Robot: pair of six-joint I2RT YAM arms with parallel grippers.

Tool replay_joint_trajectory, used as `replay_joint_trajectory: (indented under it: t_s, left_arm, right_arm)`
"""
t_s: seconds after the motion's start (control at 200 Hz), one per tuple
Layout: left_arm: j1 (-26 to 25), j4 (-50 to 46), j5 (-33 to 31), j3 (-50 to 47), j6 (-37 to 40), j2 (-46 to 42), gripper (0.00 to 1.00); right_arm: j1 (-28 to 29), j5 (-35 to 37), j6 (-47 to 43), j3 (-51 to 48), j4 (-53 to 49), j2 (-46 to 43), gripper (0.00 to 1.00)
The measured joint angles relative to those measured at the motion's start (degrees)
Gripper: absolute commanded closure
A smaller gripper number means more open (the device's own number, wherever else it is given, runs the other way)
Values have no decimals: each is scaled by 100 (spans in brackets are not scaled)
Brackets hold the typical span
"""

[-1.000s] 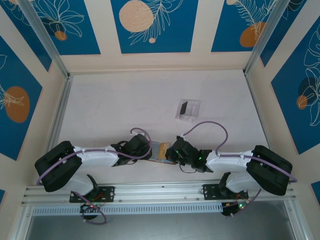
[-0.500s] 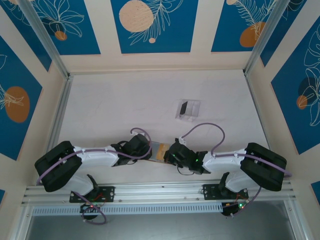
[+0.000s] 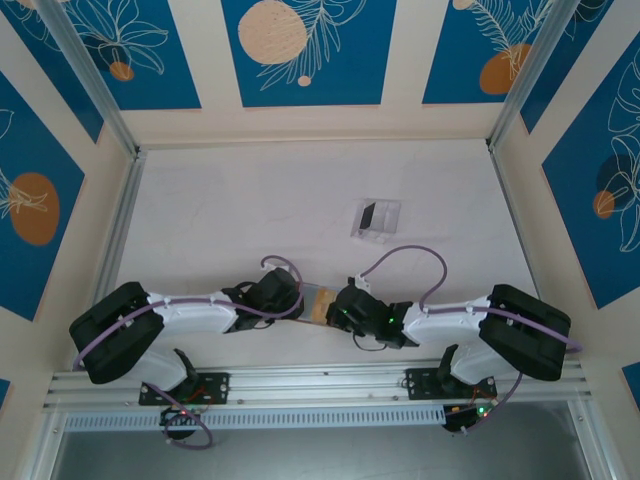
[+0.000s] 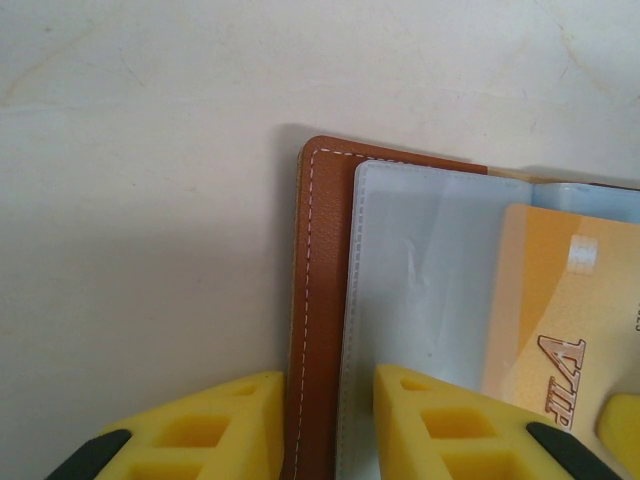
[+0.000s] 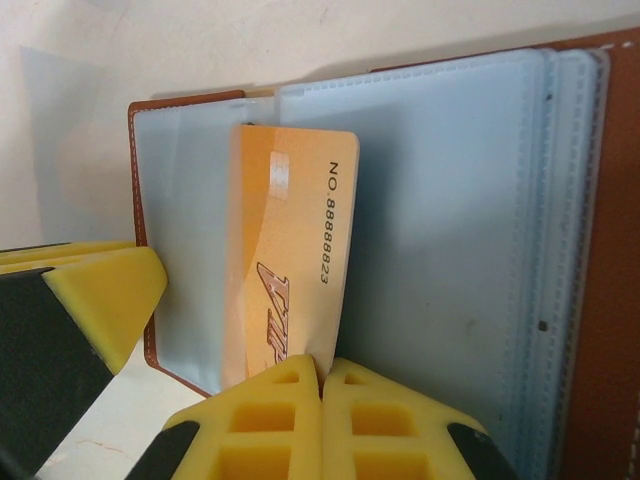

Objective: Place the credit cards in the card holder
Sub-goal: Insert the credit card into the card slot.

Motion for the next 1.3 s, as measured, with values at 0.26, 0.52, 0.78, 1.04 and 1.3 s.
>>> replay_joint_trajectory:
  t_s: [0.26, 0.52, 0.78, 1.04, 1.3]
  left_arm:
    - [0, -2, 0, 11, 0, 9, 72]
    - [0, -20, -7, 11, -2, -2, 72]
    - [0, -44, -46, -15, -9, -46, 71]
    - [-11, 31, -42, -50, -50, -46, 71]
    - [-15, 42, -44, -50, -48, -46, 71]
  right_arm:
    - [-140, -310, -304, 380, -20, 420, 100]
    - [-216, -588, -483, 647, 181, 876, 100]
    - [-317, -813, -627, 782, 142, 970, 80]
    - [-732, -1692, -1196, 1259, -1043, 737, 65]
    - [-1060, -2164, -1838, 1823, -2310, 597, 84]
